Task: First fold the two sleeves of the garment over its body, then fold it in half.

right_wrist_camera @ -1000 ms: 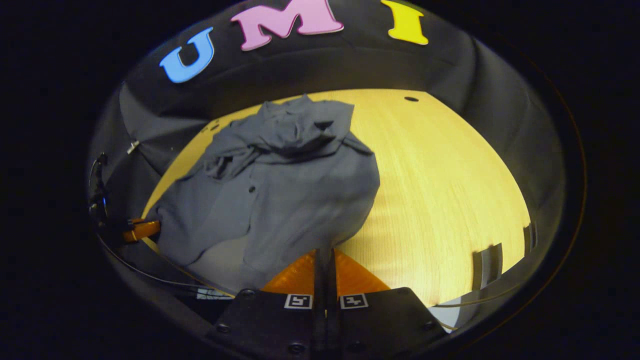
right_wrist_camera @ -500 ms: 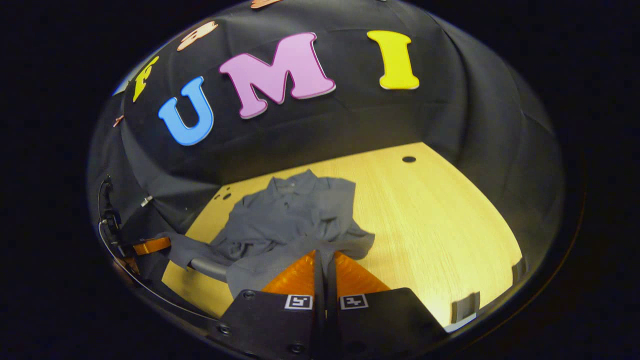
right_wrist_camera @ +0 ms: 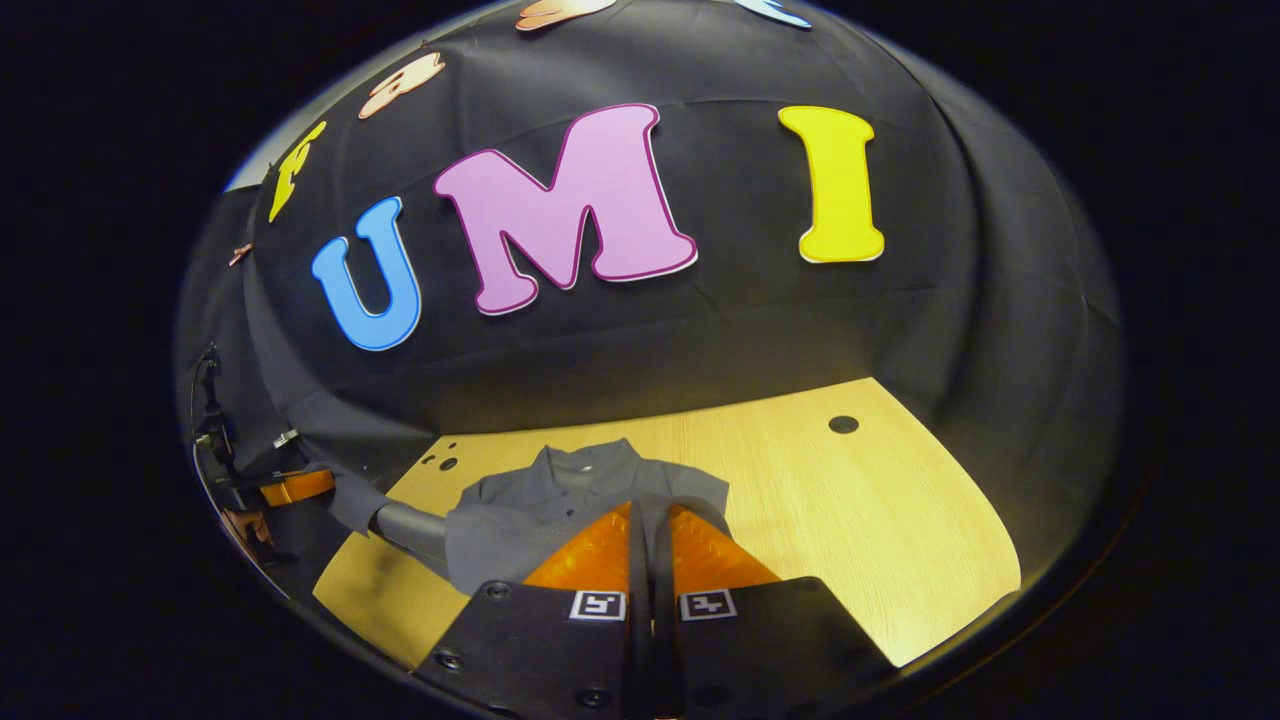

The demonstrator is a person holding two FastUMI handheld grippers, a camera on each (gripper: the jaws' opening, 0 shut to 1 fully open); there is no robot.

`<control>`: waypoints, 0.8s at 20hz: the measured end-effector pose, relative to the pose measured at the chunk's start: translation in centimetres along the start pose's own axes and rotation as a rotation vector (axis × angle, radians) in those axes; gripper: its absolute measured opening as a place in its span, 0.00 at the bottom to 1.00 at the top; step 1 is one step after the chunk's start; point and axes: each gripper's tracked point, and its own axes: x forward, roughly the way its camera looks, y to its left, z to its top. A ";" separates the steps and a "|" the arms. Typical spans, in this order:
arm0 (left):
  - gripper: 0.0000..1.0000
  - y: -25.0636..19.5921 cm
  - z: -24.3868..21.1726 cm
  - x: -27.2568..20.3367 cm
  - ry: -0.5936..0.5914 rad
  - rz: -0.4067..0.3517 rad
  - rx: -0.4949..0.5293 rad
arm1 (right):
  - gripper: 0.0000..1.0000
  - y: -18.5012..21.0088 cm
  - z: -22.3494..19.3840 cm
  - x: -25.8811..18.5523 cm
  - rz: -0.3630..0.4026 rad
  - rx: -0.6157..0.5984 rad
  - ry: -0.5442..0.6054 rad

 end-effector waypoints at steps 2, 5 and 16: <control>0.05 0.1 0.9 1.7 -0.012 0.002 0.006 | 0.05 -0.2 0.7 1.6 -0.007 -0.002 -0.007; 0.05 0.3 1.8 4.1 -0.024 0.009 0.028 | 0.05 -0.5 1.3 3.9 -0.013 -0.004 -0.014; 0.05 1.2 2.9 15.4 -0.042 0.042 0.047 | 0.05 -2.7 2.2 14.8 -0.055 -0.045 -0.033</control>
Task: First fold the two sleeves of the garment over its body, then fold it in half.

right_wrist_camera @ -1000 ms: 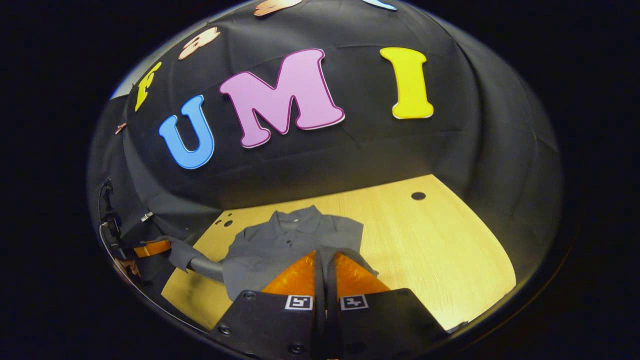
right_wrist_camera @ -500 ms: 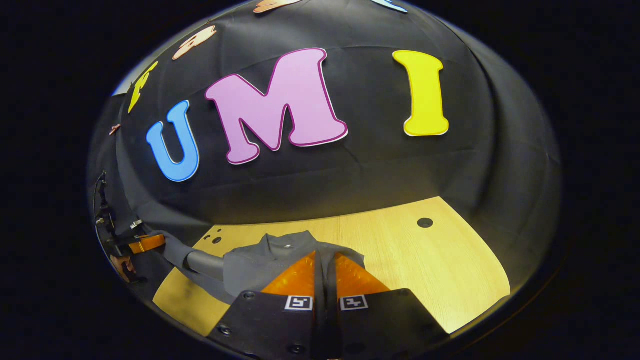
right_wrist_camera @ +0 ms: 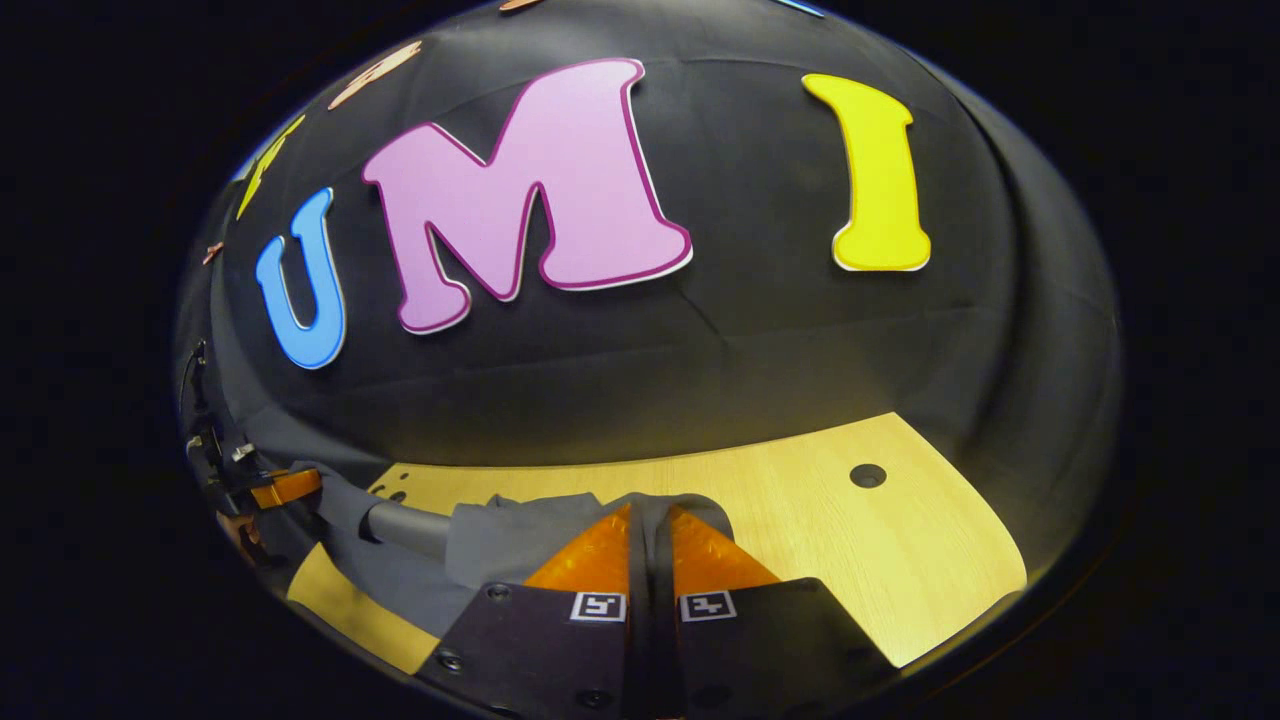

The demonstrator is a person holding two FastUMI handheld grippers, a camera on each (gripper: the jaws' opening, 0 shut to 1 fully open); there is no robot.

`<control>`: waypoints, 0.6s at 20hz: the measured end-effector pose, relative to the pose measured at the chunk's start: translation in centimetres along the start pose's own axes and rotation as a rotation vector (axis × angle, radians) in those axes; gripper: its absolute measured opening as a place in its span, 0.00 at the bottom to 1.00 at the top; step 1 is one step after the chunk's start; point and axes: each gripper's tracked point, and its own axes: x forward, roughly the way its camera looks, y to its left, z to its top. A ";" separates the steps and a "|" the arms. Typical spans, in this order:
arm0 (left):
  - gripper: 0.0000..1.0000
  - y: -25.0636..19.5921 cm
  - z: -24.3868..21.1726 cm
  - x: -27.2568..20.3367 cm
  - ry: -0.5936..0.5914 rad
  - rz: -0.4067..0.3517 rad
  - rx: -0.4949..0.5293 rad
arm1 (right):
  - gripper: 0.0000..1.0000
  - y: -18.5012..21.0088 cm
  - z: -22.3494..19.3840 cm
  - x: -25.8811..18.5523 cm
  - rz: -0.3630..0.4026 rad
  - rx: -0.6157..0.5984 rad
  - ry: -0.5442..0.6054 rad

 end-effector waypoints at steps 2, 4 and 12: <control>0.05 0.0 -0.9 2.4 0.011 0.010 0.006 | 0.05 -0.4 -1.1 2.4 -0.009 -0.016 0.014; 0.05 0.2 -2.1 4.6 0.024 0.021 0.008 | 0.05 -0.8 -2.2 4.8 -0.021 -0.016 0.018; 0.05 1.0 -8.6 11.4 0.110 0.071 0.011 | 0.05 -1.9 -8.7 12.7 -0.034 -0.050 0.102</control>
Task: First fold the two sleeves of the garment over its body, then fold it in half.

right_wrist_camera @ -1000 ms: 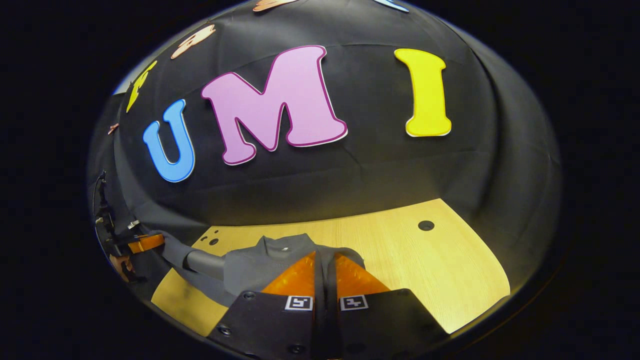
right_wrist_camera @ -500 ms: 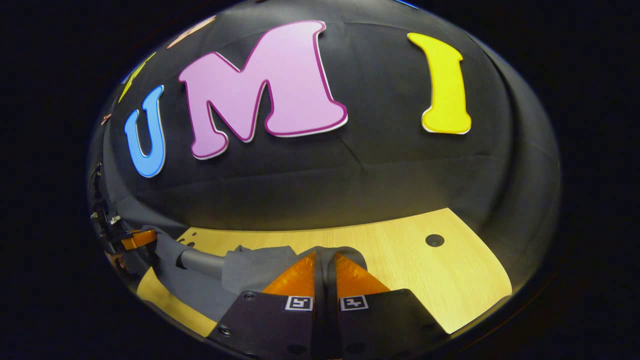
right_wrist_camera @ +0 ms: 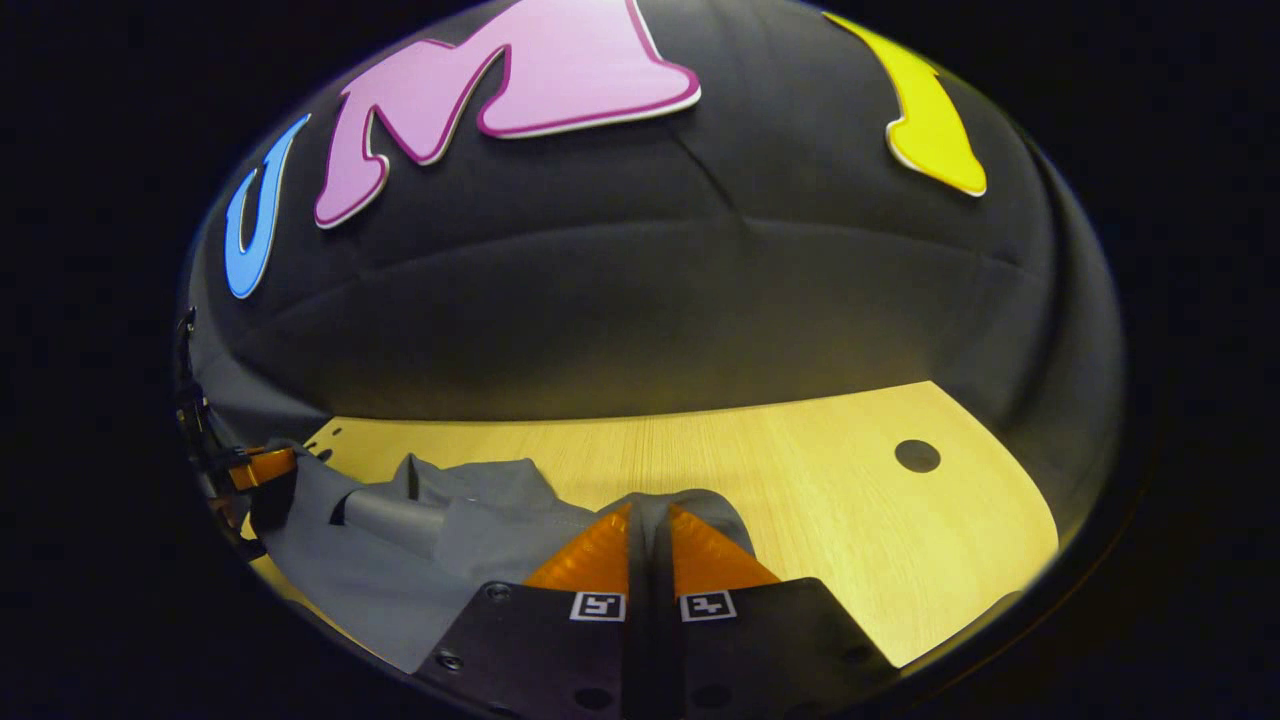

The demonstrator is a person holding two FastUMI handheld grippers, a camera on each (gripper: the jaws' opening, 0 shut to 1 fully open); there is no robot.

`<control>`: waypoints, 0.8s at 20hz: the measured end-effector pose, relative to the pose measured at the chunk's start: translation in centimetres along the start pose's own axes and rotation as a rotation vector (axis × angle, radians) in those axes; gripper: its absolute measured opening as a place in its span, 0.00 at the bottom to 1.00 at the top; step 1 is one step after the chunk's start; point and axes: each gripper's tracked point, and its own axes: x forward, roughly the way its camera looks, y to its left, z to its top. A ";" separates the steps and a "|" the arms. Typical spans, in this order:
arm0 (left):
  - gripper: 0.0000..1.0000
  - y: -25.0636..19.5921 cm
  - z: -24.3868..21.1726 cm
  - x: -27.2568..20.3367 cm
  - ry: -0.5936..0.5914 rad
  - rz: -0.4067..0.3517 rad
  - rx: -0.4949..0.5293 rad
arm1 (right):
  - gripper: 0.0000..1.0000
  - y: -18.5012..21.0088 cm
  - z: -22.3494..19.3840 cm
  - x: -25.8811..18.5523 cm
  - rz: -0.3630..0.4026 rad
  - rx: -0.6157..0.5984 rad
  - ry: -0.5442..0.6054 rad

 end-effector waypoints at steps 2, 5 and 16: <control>0.05 0.0 -1.2 1.1 0.022 0.012 -0.003 | 0.05 -0.2 -1.2 1.4 -0.007 -0.004 0.029; 0.05 0.1 -2.6 2.0 0.041 0.028 -0.003 | 0.09 -0.3 -2.6 2.8 -0.014 0.005 0.063; 0.89 0.0 -2.4 0.4 0.027 0.025 0.006 | 0.65 -0.7 -1.4 1.2 -0.017 0.041 0.069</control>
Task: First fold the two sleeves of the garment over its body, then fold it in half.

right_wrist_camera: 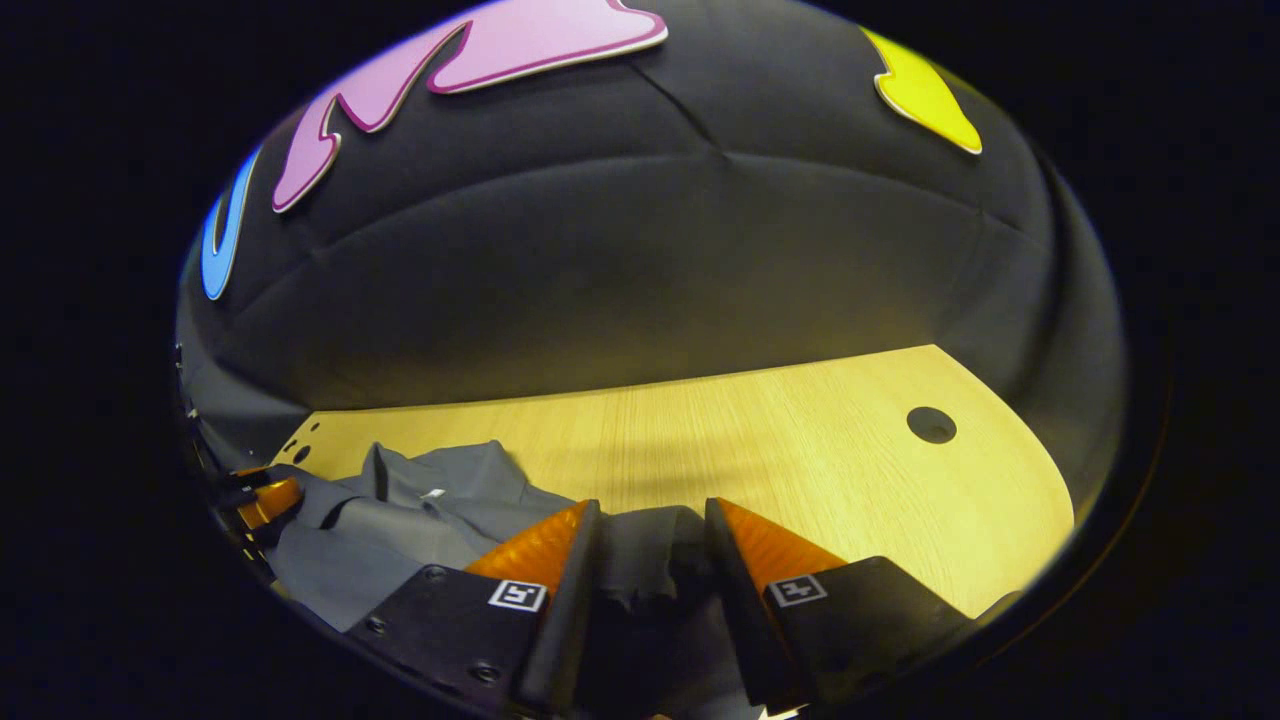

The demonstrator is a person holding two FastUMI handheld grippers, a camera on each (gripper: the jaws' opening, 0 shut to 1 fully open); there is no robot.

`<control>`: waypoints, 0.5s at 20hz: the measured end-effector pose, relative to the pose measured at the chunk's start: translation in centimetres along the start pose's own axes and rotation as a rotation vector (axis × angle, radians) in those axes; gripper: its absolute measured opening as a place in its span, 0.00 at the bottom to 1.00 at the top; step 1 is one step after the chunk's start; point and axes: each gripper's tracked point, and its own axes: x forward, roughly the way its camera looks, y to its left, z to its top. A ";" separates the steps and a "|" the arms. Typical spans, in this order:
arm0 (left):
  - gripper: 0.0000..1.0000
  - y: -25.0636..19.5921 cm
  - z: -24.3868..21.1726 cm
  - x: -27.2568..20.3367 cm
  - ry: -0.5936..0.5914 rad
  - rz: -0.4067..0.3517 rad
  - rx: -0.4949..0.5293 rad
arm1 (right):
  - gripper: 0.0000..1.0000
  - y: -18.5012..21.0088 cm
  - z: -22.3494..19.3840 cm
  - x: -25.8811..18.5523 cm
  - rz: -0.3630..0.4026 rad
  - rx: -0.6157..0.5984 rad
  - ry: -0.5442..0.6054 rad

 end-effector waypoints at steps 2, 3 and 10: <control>0.98 0.1 0.9 -1.2 -0.021 0.004 0.002 | 0.72 0.8 0.9 -1.3 0.023 -0.003 -0.020; 0.98 -0.1 1.4 -1.9 -0.030 -0.002 -0.005 | 0.75 1.2 1.2 -2.2 0.033 -0.002 -0.028; 0.98 -0.9 5.6 -8.8 -0.111 -0.046 -0.053 | 0.93 3.3 2.9 -9.4 0.064 -0.006 -0.075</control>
